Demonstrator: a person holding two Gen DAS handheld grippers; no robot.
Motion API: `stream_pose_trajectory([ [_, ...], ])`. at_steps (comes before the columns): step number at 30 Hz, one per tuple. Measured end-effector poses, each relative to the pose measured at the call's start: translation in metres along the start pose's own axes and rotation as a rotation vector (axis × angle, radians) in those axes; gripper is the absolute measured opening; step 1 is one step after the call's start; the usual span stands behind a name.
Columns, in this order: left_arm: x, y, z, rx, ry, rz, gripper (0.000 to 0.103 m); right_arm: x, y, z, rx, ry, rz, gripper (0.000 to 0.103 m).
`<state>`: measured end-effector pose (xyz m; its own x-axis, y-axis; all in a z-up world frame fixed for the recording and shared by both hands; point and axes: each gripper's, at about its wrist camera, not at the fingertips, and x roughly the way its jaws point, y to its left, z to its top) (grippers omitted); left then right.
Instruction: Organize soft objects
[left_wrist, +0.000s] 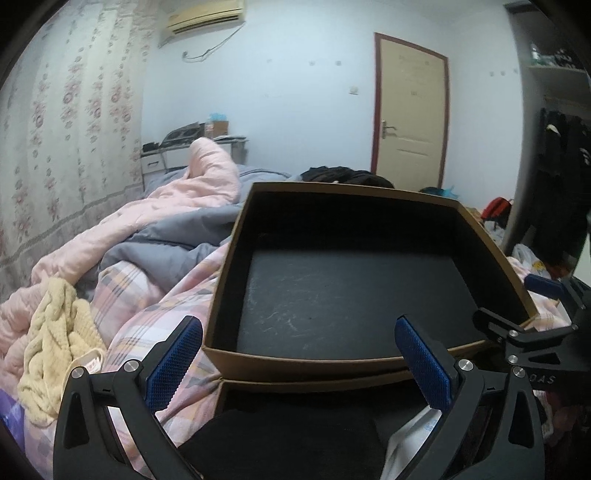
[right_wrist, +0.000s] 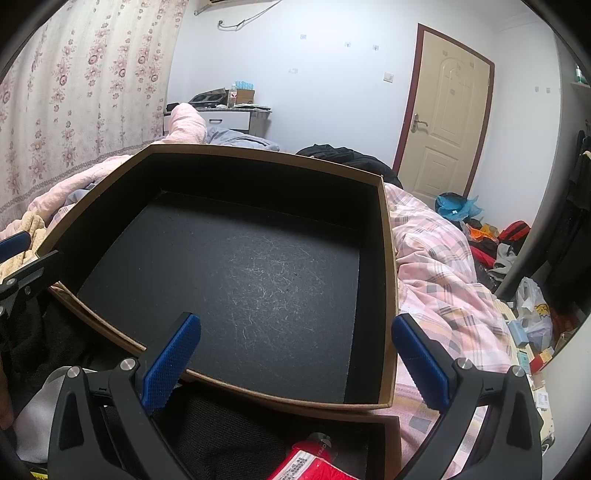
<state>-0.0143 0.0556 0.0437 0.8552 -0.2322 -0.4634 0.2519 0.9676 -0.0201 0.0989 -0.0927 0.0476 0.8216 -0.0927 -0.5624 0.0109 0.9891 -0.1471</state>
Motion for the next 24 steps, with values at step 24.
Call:
stream_pose_trajectory([
  [24,0.015,-0.021,-0.006,0.094,0.108,-0.048,0.103,0.0,0.002,0.002,-0.005,-0.003,0.0,0.102],
])
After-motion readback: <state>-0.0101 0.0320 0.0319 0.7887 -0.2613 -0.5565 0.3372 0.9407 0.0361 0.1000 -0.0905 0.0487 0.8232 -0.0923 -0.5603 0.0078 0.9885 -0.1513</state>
